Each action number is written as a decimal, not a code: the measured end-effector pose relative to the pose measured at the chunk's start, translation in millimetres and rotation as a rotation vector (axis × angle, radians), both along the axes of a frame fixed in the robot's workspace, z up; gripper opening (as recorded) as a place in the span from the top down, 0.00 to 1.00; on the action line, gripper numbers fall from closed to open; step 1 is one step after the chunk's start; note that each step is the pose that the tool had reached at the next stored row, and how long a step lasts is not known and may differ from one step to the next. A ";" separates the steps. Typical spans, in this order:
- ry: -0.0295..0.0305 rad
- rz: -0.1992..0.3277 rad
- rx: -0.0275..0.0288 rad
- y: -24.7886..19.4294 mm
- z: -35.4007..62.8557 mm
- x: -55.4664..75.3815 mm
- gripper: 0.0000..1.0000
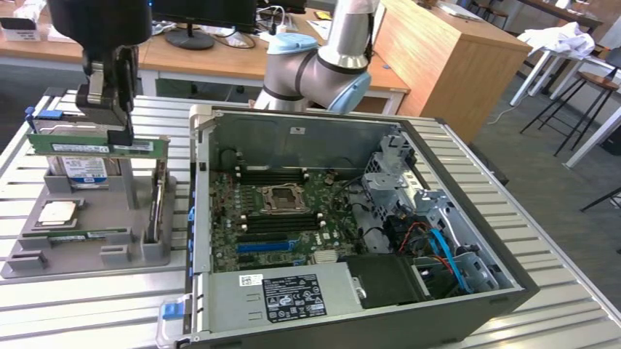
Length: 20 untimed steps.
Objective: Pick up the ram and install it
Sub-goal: 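Pick up the ram and move it above insertion slot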
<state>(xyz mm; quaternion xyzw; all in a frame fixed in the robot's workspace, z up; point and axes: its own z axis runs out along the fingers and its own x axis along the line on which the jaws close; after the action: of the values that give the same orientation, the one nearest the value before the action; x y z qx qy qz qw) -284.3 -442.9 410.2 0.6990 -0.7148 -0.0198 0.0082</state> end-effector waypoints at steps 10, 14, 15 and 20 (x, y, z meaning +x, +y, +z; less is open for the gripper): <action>0.0006 0.000 0.0000 0.0 0.0 23.4 0.89; 0.0009 0.000 -0.0001 0.0 0.1 34.4 0.89; 0.0010 0.000 -0.0001 0.0 0.1 37.2 0.89; 0.0012 0.000 -0.0001 0.0 0.0 51.6 0.89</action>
<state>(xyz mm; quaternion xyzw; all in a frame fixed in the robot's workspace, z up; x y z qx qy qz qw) -232.7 -442.9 410.2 0.6990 -0.7148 -0.0202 0.0086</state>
